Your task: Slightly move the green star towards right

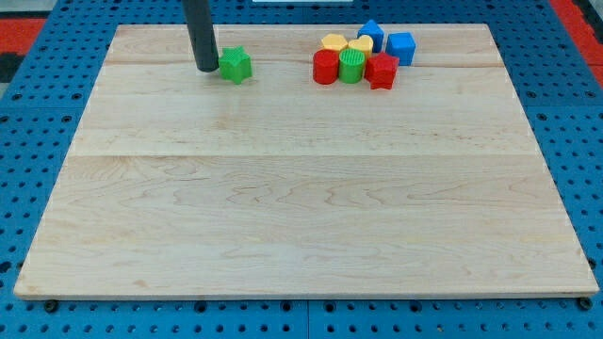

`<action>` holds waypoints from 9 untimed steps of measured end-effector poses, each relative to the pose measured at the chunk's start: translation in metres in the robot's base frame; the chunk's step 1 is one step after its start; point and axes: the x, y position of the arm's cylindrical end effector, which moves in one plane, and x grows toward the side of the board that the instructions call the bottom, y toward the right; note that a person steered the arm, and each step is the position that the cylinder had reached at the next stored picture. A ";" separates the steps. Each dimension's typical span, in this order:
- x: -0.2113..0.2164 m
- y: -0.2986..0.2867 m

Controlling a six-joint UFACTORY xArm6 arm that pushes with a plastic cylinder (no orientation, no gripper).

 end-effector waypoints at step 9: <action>0.018 0.050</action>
